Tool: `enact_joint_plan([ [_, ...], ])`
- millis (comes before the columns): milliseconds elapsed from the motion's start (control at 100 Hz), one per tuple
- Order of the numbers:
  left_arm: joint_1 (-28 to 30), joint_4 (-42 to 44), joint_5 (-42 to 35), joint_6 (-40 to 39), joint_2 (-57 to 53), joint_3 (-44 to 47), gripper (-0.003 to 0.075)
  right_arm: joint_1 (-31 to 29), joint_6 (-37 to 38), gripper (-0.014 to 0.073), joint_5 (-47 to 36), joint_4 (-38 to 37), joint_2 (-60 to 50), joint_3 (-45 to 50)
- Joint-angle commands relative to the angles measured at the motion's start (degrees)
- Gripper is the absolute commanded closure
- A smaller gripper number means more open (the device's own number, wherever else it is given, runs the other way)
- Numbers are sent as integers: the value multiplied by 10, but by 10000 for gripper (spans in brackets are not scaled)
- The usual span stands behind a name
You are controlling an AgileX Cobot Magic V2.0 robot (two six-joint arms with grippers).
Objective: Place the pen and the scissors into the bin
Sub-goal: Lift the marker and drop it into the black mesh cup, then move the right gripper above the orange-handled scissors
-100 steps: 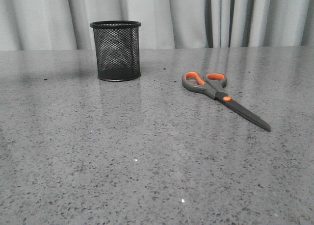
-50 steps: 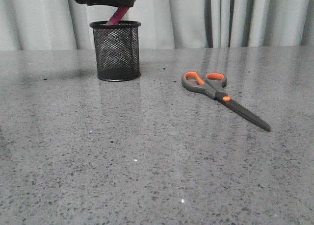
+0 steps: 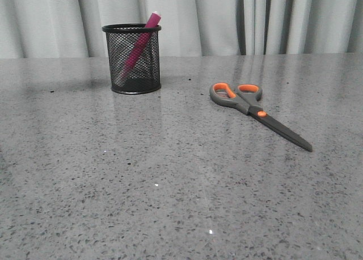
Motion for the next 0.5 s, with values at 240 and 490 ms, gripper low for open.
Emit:
enact_joint_plan([
  [240,95,19,110,-27,-170,-40,740,0,-6,129,-32,7,0,-21],
  [490,139,208,57,-179,-292,-37,740,0,-6,129,-32,46,5,-21],
])
